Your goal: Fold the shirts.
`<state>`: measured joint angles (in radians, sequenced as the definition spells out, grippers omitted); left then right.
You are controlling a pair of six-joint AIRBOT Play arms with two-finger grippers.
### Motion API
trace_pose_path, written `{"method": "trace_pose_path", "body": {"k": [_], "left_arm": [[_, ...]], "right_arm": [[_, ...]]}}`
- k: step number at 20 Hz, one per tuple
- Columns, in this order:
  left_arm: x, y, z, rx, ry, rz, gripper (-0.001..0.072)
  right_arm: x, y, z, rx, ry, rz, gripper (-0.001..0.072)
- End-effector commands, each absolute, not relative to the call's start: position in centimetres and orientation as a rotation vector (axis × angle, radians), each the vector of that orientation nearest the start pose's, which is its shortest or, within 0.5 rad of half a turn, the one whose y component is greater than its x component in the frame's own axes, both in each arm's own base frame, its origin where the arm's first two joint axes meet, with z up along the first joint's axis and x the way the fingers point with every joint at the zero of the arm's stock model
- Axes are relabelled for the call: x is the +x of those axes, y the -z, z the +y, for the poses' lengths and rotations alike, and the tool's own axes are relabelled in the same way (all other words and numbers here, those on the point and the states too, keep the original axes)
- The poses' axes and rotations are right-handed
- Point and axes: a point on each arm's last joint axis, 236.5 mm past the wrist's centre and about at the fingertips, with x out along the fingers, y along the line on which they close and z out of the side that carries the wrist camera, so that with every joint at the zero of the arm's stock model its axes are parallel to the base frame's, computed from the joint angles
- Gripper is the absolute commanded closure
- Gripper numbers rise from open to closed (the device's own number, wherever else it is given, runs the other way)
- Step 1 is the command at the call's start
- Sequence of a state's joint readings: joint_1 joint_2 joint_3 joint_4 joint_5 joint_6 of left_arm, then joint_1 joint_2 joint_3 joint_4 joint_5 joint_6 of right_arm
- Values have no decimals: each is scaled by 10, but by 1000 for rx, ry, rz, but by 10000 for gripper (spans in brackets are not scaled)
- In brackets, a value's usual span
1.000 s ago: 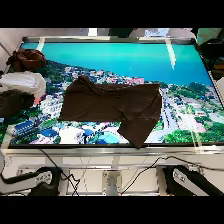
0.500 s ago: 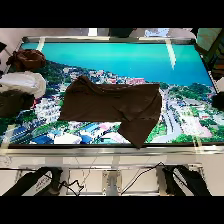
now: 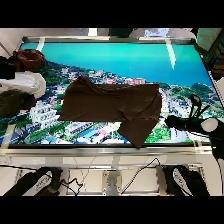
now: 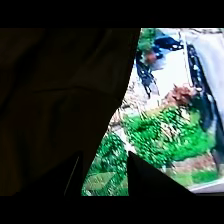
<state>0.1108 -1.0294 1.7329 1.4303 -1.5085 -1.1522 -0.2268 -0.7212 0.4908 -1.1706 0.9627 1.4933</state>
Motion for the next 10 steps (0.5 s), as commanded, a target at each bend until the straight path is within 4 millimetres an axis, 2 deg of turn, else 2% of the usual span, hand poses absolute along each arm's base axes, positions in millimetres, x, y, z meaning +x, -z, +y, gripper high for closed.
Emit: {"method": "trace_pose_path", "body": {"k": [1,3,7,10], "left_arm": [[344,-277,7,286,188,801,653],[344,-277,7,286,188,801,652],[344,-277,7,285,188,802,652],[344,-277,7,285,188,802,652]], "right_arm": [[261,76,21,690,121,1069,379],[263,91,27,809,159,1058,379],[285,103,27,940,188,992,379],[282,128,28,1004,243,1046,381]]}}
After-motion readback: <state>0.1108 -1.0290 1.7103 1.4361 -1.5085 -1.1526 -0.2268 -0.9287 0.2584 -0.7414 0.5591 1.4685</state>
